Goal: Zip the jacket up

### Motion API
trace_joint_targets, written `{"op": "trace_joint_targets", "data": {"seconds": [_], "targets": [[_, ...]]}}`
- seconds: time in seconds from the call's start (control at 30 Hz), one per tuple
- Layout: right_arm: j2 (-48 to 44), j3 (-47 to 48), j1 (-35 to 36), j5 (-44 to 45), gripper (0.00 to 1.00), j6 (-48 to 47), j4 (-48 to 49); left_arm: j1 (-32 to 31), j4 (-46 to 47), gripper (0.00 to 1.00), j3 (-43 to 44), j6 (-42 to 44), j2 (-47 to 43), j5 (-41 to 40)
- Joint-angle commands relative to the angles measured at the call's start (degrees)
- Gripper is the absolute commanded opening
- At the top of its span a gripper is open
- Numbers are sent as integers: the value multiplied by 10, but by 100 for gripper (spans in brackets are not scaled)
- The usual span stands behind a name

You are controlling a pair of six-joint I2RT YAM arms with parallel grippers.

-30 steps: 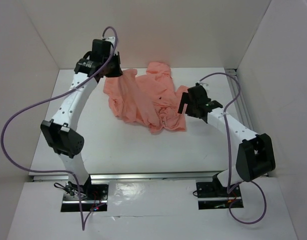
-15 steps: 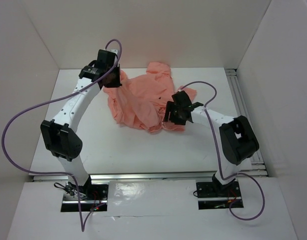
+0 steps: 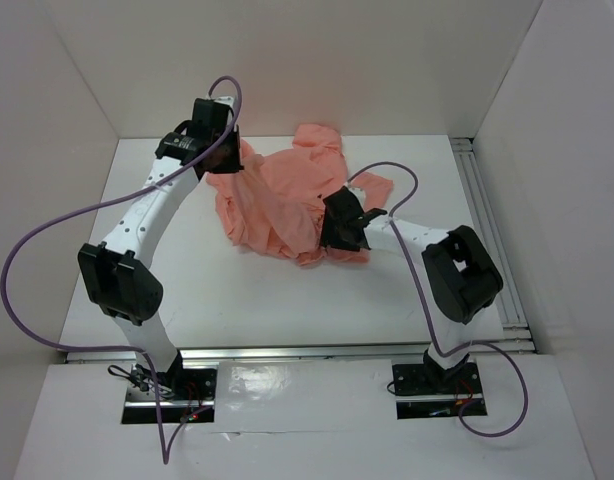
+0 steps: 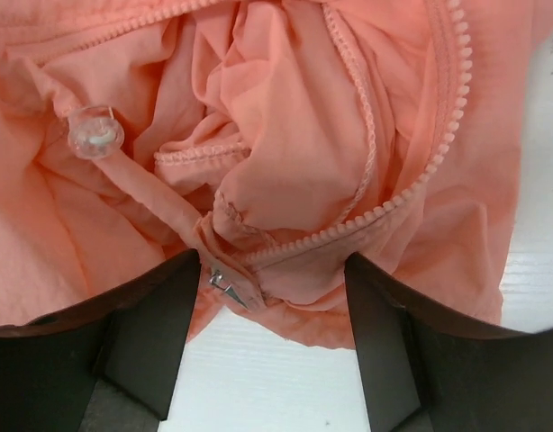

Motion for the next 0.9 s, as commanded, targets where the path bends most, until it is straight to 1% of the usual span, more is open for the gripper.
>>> {"op": "trace_joint_targets", "data": {"seconds": [0.0, 0.07, 0.1, 0.13, 0.2, 0.27, 0.37, 0.4, 0.43, 0.47, 0.5, 0.53, 0.57, 0.6, 0.63, 0.67, 0.7, 0.73, 0.77, 0.8, 0.83, 0.87], "targets": [[19, -8, 13, 44, 59, 7, -5, 1, 14, 0, 2, -7, -11, -1], [19, -13, 13, 56, 43, 14, -5, 1, 14, 0, 2, -7, -11, -14], [14, -19, 13, 61, 30, 14, -10, 1, 14, 0, 2, -7, -6, -14], [6, -20, 13, 68, 23, 14, -17, 1, 14, 0, 9, -7, -6, -20], [-16, -8, 13, 87, 13, 8, -28, 7, 9, 0, 25, -7, -1, -26], [-54, 4, 13, 104, 0, 2, -53, 7, 9, 0, 37, -1, -1, -26], [-105, 39, -2, 132, 0, -29, -82, 7, 16, 0, 70, 7, -1, -39], [-120, 60, -8, 145, 0, -48, -103, 7, 23, 0, 84, 7, -6, -56], [-180, 95, -34, 166, 0, -81, -136, 13, 49, 0, 90, 20, -25, -82], [-180, 109, -34, 172, 0, -94, -147, 13, 49, 0, 90, 20, -35, -83], [-207, 119, -49, 172, 0, -108, -156, 18, 79, 0, 85, 33, -48, -83], [-220, 130, -57, 172, 0, -124, -163, 18, 102, 0, 73, 44, -63, -77], [-230, 140, -63, 172, 0, -139, -176, 18, 130, 0, 31, 59, -80, -55], [-251, 148, -68, 153, 0, -174, -176, 18, 163, 0, 1, 86, -121, -45], [-260, 157, -68, 139, 2, -193, -176, 18, 241, 0, -34, 101, -143, -32], [-267, 162, -73, 106, 3, -219, -176, 18, 282, 0, -107, 114, -164, -2], [-280, 162, -74, 87, 3, -227, -176, 18, 325, 0, -146, 144, -186, 29], [-280, 162, -74, 67, 3, -233, -176, 18, 363, 0, -180, 157, -224, 66], [-288, 162, -74, 46, 3, -233, -176, 18, 411, 0, -208, 162, -232, 104], [-294, 140, -74, 18, 3, -233, -176, 18, 403, 0, -220, 169, -232, 214], [-294, 126, -74, 10, 3, -226, -169, 18, 384, 0, -213, 180, -227, 268], [-294, 112, -74, 10, 3, -200, -169, 13, 347, 0, -206, 180, -208, 322]]}}
